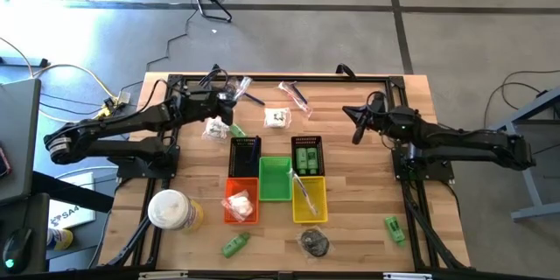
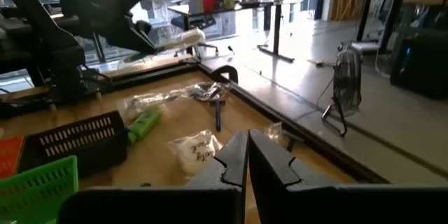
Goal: Pick & Place Travel size toiletries
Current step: Put the blue toothbrush into the yellow bin
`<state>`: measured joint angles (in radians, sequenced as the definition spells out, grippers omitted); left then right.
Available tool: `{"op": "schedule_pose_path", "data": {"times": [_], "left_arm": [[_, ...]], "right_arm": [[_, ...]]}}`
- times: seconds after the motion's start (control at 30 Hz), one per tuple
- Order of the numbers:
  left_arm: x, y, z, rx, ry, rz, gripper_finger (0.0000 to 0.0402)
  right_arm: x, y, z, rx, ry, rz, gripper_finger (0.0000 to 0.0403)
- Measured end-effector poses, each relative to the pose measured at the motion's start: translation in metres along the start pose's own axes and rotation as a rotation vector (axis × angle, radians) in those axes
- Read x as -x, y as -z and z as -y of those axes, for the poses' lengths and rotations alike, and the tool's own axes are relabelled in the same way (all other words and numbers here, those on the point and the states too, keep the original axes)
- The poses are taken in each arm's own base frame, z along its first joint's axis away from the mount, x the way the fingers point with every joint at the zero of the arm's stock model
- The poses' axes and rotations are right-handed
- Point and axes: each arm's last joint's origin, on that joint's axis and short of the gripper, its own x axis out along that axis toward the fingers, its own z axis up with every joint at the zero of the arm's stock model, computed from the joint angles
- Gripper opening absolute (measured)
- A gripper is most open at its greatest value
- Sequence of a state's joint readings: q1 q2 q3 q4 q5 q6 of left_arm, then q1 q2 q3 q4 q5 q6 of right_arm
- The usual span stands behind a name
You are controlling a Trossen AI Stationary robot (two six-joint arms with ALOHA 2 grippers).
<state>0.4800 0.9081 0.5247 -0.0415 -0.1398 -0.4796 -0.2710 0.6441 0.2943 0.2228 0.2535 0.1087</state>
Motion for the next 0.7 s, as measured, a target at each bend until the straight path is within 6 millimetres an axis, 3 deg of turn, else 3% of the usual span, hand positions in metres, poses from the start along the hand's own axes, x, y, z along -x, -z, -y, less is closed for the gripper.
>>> {"op": "schedule_pose_path", "data": {"times": [0.17,0.47,0.7], "left_arm": [[0.003,0.005,0.02,-0.099,0.114,0.012,0.0026],[0.011,0.016,0.053,-0.312,0.292,0.054,0.0026],[-0.002,0.029,0.065,-0.364,0.319,0.02,0.0026]], "right_arm": [[-0.01,0.004,-0.002,-0.051,0.003,-0.015,0.0007],[-0.029,-0.002,-0.008,-0.083,-0.016,0.112,0.0007],[-0.036,0.002,-0.01,-0.082,-0.059,0.104,0.0007]]}}
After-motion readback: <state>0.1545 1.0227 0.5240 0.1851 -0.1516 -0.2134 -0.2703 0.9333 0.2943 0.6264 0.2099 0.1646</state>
